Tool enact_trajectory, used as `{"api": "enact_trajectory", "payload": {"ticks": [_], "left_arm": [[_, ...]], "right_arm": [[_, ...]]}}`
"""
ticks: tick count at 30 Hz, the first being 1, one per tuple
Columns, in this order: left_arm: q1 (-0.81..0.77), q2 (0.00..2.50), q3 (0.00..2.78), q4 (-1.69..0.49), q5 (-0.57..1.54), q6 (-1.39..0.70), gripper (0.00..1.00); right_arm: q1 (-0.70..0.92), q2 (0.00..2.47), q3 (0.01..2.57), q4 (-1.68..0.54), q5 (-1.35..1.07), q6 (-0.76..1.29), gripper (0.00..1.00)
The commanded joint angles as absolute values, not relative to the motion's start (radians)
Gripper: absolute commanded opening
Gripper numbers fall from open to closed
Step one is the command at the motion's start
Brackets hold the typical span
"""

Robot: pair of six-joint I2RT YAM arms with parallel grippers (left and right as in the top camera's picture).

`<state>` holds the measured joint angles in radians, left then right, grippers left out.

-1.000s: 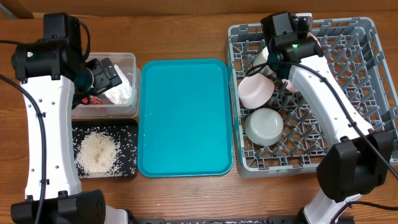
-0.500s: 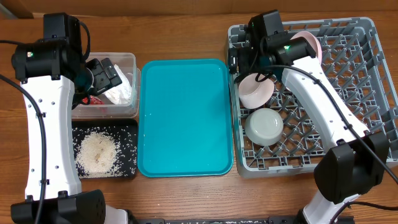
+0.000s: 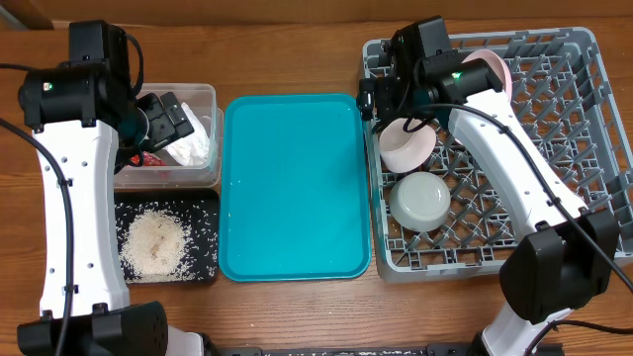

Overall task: Sort waste into correct bins and load items into the dishwasher
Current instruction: 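Open the right gripper and lift it out of the rack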

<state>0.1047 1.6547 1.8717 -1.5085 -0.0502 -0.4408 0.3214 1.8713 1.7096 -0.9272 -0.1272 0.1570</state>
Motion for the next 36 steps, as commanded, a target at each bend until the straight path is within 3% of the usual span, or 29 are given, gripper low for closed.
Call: {"api": "enact_trajectory", "payload": {"ticks": [1,14,29,36], "left_arm": [[0.098,1.66,1.874,-1.51,-0.059,-0.426,1.0],[0.098,1.66,1.874,-1.51,-0.059,-0.426,1.0],[0.098,1.66,1.874,-1.51,-0.059,-0.426,1.0],[0.098,1.66,1.874,-1.51,-0.059,-0.426,1.0]], "right_arm": [[0.319,1.863,1.739,-0.921,-0.136,0.156,1.0],[0.319,1.704,1.723,-0.933,-0.133,0.156,1.0],[0.318,1.036,1.709,-0.959,0.117,0.155,1.0],[0.223,0.721,1.428,-0.923,0.142,0.149,1.0]]}}
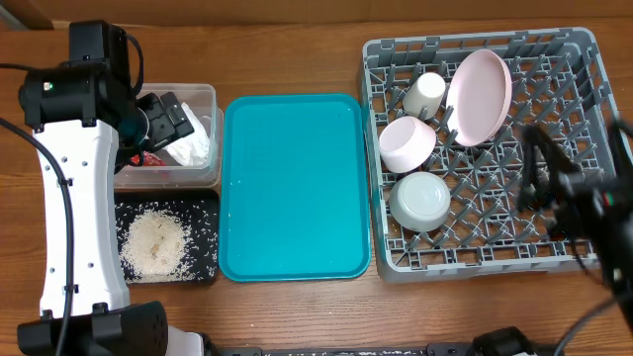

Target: Sort waste into correct bins and load items into the dishwasher

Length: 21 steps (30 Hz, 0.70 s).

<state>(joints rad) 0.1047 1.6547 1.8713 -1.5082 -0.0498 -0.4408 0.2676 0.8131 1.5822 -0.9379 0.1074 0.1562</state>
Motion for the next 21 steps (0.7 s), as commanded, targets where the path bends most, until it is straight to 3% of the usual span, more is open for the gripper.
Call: {"api": "enact_trajectory", "payload": {"ticks": [1,12,21], "left_arm": [[0.098,1.66,1.874,-1.51,-0.059,-0.426,1.0],[0.098,1.66,1.874,-1.51,-0.059,-0.426,1.0],[0.098,1.66,1.874,-1.51,-0.059,-0.426,1.0]], "right_arm": [[0.211,0.678,1.365,-0.902,0.142,0.149,1.0],[0.147,0.198,0.589,-0.426,0.138,0.238,1.0],[0.128,0.002,0.139,0.043,0.117,0.349,1.0]]}}
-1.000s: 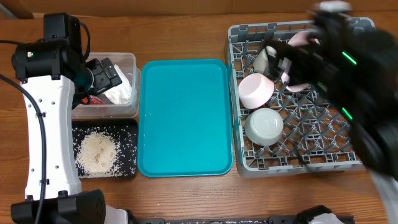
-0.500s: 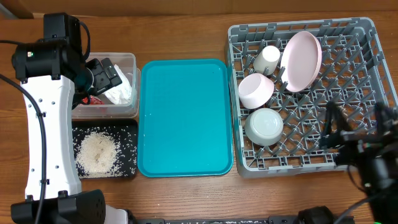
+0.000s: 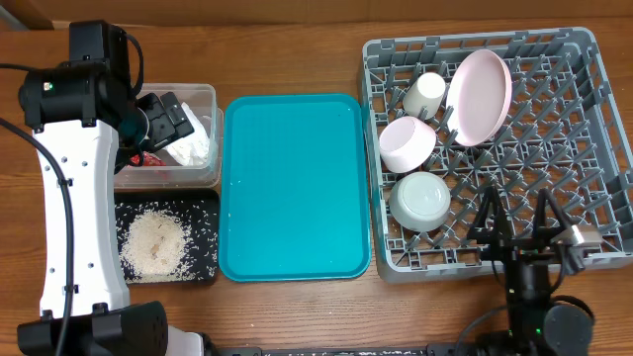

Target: Sort waste into correct bins and load items into the dishwasher

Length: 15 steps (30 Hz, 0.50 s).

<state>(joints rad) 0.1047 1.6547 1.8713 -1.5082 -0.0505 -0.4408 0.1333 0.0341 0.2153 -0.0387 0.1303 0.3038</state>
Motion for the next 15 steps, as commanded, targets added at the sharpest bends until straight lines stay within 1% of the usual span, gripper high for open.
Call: {"api": "enact_trajectory", "payload": {"ticks": [1,4,7,11,15], "left_arm": [[0.098,1.66,1.874,-1.51,-0.059,-0.426,1.0],[0.098,1.66,1.874,-1.51,-0.059,-0.426,1.0],[0.098,1.66,1.874,-1.51,-0.059,-0.426,1.0],[0.098,1.66,1.874,-1.51,-0.059,-0.426,1.0],[0.098,1.66,1.874,-1.51,-0.059,-0.426,1.0]], "right_arm": [[0.128,0.003,0.11,0.085,0.111,0.349,1.0],[0.128,0.003,0.053,0.147,0.099,0.348,1.0],[0.128,0.003,0.011,0.156,0.088,0.345,1.0],[0.128,0.003,0.008,0.068,0.08,0.327,1.0],[0.128,0.003,0.008,0.002,0.005,0.201,1.0]]}}
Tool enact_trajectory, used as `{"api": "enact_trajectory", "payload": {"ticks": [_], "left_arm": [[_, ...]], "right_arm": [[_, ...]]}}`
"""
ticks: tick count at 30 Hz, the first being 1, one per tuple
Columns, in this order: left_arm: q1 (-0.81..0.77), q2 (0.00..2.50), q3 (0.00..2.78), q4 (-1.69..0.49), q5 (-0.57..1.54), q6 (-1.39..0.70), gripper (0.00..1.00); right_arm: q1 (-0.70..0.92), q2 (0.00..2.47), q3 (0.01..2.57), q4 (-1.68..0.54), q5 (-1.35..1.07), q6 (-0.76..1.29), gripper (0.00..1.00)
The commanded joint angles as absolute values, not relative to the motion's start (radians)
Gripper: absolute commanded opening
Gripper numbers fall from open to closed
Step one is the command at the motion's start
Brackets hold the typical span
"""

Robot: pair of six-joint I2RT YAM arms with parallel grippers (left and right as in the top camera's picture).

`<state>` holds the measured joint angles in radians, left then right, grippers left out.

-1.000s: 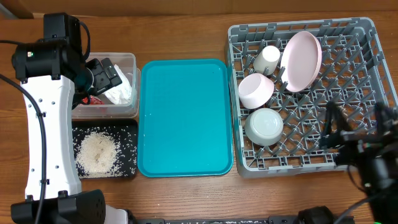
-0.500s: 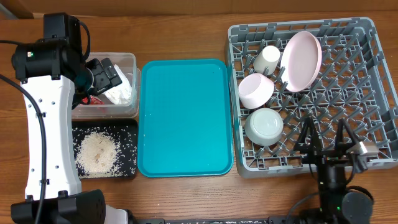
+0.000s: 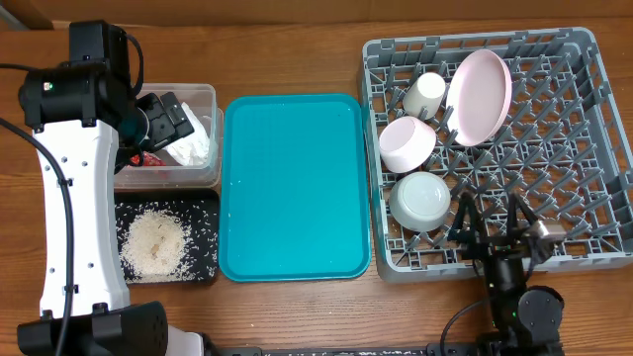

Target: Sort waste into correct bins and load items into the dishwasher

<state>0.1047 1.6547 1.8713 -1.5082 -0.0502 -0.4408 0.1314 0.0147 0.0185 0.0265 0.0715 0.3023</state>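
Observation:
The grey dish rack (image 3: 554,148) on the right holds a white cup (image 3: 425,94), a pink plate (image 3: 480,97) on edge, a pink bowl (image 3: 407,143) and a pale green bowl (image 3: 420,201). My right gripper (image 3: 492,220) is low at the rack's front edge, open and empty, with its fingers spread over the rim. My left gripper (image 3: 168,117) hangs over the clear waste bin (image 3: 203,94), and its jaws look open with nothing in them. Crumpled white paper (image 3: 193,148) and a red wrapper (image 3: 148,158) lie in that bin.
An empty teal tray (image 3: 295,186) lies in the middle of the wooden table. A black tray (image 3: 203,208) with a heap of rice sits in front of the clear bin. The left arm's white link runs down the left side.
My right gripper has shifted a little to the left along the rack's front edge, still open. The left arm and all the dishes are where they were.
My right gripper was first at the rack's back left corner, covering the spot where the white cup stands. Then it was away at the right, blurred, with the cup standing in the rack. After that it was low at the rack's front edge, open, as now.

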Motion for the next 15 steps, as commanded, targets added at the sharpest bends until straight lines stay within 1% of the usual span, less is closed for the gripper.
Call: {"api": "enact_trajectory", "payload": {"ticks": [1,2,5,15], "left_arm": [[0.098,1.66,1.874,-1.51,-0.059,-0.426,1.0],[0.098,1.66,1.874,-1.51,-0.059,-0.426,1.0],[0.098,1.66,1.874,-1.51,-0.059,-0.426,1.0],[0.098,1.66,1.874,-1.51,-0.059,-0.426,1.0]], "right_arm": [[0.128,0.003,0.008,-0.012,-0.011,0.177,1.0],[0.128,0.003,0.007,-0.036,-0.035,0.146,1.0],[0.128,0.003,0.008,-0.084,-0.047,0.138,1.0],[0.128,0.003,0.008,-0.081,-0.046,0.152,1.0]]}}
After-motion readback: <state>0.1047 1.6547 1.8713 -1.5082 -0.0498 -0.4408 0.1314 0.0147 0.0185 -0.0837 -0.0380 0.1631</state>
